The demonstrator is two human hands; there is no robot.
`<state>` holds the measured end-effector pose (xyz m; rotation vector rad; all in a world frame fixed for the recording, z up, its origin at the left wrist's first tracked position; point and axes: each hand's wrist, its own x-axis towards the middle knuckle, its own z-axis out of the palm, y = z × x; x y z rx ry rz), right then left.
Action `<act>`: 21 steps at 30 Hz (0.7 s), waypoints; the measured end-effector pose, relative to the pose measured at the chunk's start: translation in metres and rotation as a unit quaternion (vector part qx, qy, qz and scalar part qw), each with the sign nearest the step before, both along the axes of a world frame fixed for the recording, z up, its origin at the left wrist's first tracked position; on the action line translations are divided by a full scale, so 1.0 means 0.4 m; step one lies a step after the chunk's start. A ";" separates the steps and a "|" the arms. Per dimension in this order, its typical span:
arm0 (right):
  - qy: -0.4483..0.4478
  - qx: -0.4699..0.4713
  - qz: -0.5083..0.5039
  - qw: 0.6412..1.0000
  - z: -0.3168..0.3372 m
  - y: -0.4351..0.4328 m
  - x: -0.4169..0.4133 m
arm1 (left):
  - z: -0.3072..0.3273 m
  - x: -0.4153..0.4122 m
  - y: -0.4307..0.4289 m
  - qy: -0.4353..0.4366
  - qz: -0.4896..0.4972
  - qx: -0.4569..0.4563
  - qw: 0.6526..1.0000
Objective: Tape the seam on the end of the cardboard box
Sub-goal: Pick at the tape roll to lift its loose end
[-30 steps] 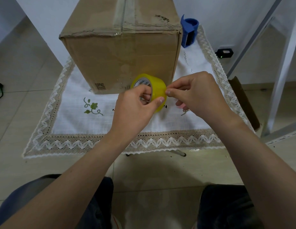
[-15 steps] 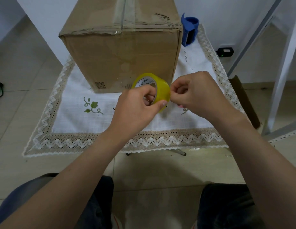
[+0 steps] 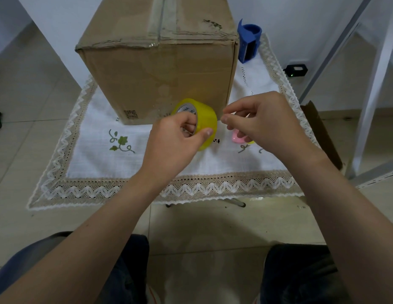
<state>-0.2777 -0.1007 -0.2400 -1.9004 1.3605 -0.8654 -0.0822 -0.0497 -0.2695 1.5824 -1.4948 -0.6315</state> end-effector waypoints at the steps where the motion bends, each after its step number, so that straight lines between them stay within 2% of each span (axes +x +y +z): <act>1: 0.000 0.003 0.001 1.000 0.000 0.001 0.003 | 0.000 -0.002 0.001 0.003 -0.004 -0.001 1.000; 21: 0.082 -0.024 0.018 0.996 -0.017 0.002 0.023 | -0.001 -0.013 0.009 -0.050 -0.027 0.002 0.998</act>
